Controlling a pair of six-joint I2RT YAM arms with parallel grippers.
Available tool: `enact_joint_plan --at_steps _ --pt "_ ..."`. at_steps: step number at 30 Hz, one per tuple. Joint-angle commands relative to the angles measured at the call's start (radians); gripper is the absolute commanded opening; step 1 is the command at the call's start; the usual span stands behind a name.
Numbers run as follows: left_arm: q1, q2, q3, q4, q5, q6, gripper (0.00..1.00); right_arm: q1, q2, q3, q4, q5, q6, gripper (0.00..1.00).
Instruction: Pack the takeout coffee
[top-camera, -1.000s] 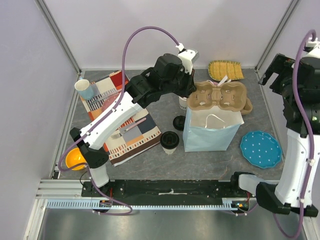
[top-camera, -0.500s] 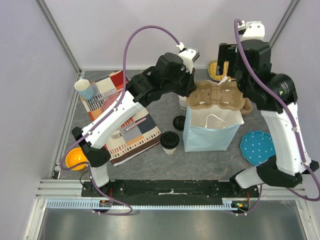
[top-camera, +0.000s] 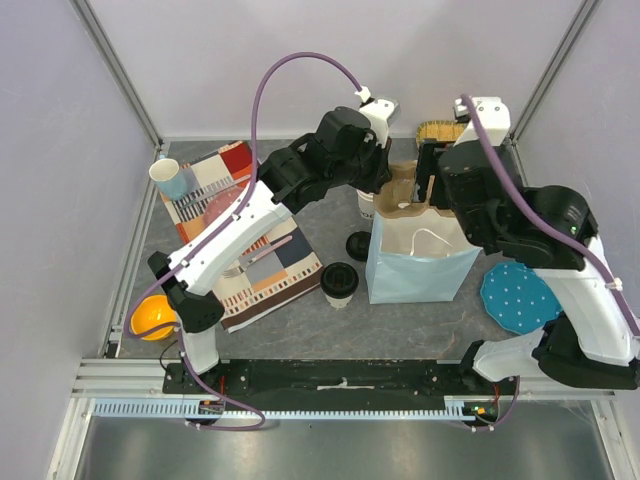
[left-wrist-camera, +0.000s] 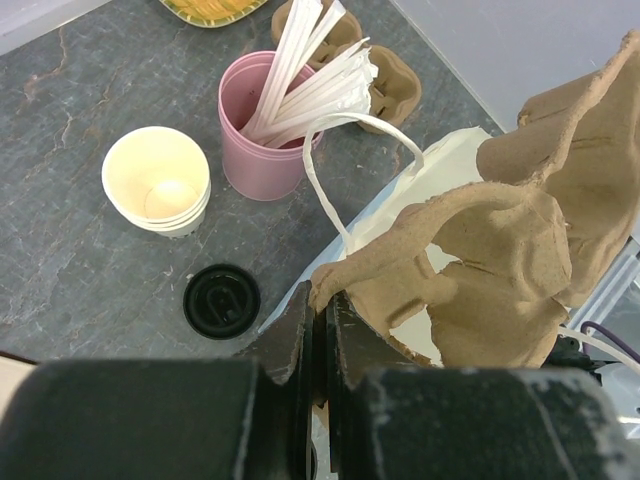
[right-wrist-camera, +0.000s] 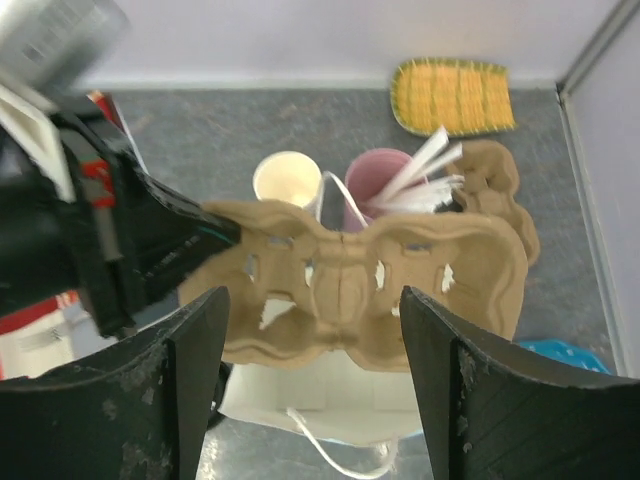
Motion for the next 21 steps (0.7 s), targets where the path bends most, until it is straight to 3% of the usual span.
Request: enact_joint_plan --at_steps 1,6,17,21 --pt "-0.002 -0.005 0.034 0.022 0.002 -0.008 0.02 0.008 -0.025 -0.102 -0.106 0.058 0.1 0.77" --pt "-0.003 -0.019 0.021 0.018 0.011 -0.006 0.02 0.008 -0.034 -0.152 -0.138 0.092 0.151 0.82" --pt "-0.014 -0.039 -0.009 0.013 0.046 -0.035 0.02 -0.032 -0.068 -0.282 -0.089 0.103 0.16 0.77" --pt "-0.014 -0.04 -0.012 0.013 0.045 -0.037 0.02 -0.135 -0.108 -0.371 0.064 -0.088 0.067 0.75"
